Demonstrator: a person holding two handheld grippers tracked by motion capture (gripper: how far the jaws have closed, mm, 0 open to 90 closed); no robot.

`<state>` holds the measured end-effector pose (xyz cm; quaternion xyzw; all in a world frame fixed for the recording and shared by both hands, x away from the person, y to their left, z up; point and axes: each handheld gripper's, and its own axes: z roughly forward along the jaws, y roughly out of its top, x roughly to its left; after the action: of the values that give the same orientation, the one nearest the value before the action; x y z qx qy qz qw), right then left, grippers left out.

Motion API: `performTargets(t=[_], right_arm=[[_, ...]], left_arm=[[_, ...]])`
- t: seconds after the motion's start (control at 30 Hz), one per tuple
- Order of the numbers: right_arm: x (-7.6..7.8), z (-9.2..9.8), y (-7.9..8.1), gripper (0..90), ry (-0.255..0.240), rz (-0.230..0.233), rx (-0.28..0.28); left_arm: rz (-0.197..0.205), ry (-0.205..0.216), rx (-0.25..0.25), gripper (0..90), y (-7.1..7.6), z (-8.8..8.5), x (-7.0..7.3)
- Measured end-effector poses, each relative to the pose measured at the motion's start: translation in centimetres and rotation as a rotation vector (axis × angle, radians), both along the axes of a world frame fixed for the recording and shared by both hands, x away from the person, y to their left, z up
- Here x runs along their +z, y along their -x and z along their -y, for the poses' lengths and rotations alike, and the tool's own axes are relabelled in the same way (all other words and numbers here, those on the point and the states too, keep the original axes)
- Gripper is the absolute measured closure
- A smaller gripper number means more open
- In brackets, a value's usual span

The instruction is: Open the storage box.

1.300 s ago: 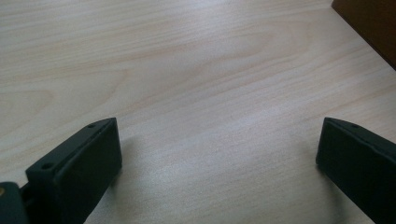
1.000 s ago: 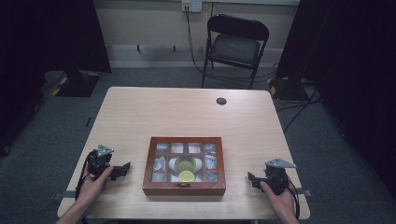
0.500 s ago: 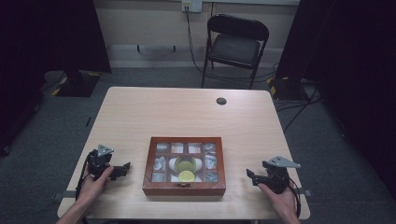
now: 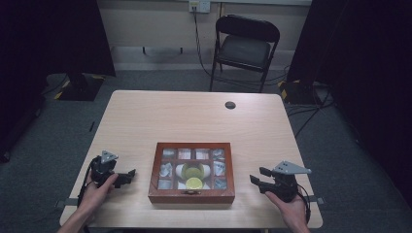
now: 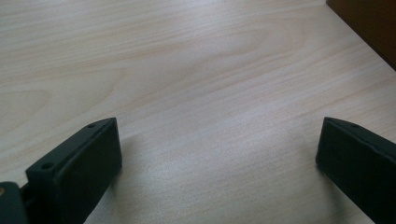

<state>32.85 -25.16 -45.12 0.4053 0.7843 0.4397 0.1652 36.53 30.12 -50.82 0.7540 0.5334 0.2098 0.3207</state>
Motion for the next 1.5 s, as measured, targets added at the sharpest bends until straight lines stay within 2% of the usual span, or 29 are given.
performTargets(t=[0.03, 0.47, 0.83, 1.17, 1.3, 1.33, 1.5], right_arm=[[0.4, -0.2, 0.0, 51.2, -0.01, 0.0, 0.019], [2.1, -2.9, 0.0, 53.9, -0.028, -0.005, 0.128], [3.5, -7.0, -1.4, 53.9, -0.054, -0.015, 0.232], [4.6, -10.2, -2.8, 58.1, -0.081, -0.033, 0.313], [4.9, -11.4, -3.2, 59.0, -0.112, -0.043, 0.373], [5.0, -12.3, -3.4, 58.7, -0.109, -0.048, 0.396], [4.9, -14.0, -3.7, 59.3, -0.103, -0.063, 0.45]], left_arm=[[0.0, 0.0, 0.0, 0.0, 0.0, 0.0, 0.0], [0.0, 0.0, 0.0, 0.0, 0.0, 0.0, 0.0], [0.0, 0.0, 0.0, 0.0, 0.0, 0.0, 0.0], [0.0, 0.0, 0.0, 0.0, 0.0, 0.0, 0.0], [-0.002, 0.0, -0.001, 0.0, 0.0, 0.0, 0.0], [0.0, 0.0, 0.0, 0.0, 0.0, 0.0, 0.0], [-0.001, -0.002, -0.001, 0.0, 0.0, 0.0, 0.0]])
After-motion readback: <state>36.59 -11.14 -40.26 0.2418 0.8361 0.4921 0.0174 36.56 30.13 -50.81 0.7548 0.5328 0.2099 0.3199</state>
